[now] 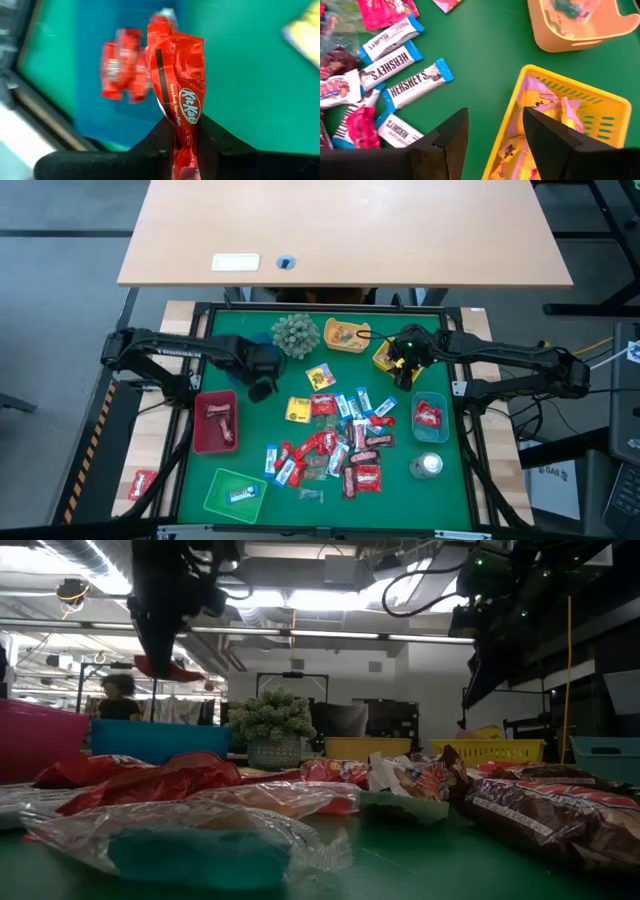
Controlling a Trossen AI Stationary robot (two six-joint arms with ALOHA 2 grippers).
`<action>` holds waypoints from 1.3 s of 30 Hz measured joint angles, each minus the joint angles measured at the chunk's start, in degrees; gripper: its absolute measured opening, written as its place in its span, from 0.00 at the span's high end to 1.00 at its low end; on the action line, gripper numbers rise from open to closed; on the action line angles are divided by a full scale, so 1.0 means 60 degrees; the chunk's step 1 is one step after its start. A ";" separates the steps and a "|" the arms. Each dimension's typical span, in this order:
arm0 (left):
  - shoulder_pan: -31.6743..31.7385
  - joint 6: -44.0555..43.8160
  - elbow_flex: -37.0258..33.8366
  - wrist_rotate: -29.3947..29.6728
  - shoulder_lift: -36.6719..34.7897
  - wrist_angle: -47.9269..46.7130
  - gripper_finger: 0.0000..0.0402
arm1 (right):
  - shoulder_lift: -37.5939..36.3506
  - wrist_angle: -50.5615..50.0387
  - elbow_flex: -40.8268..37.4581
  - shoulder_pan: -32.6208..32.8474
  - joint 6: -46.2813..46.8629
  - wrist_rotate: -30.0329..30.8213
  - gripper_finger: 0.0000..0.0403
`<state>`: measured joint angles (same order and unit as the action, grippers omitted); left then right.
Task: Sort candy
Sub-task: Put the red chocolate into the blue bin
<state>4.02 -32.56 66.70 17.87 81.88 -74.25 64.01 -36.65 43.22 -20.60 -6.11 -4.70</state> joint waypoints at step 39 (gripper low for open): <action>0.1792 0.1467 0.0004 0.0834 0.0129 0.1399 0.61 | 0.0921 0.0070 0.0000 0.5892 0.2025 0.0893 0.53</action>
<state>14.77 -23.75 66.72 22.88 82.65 -65.86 69.54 -36.23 43.22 14.75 6.04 0.66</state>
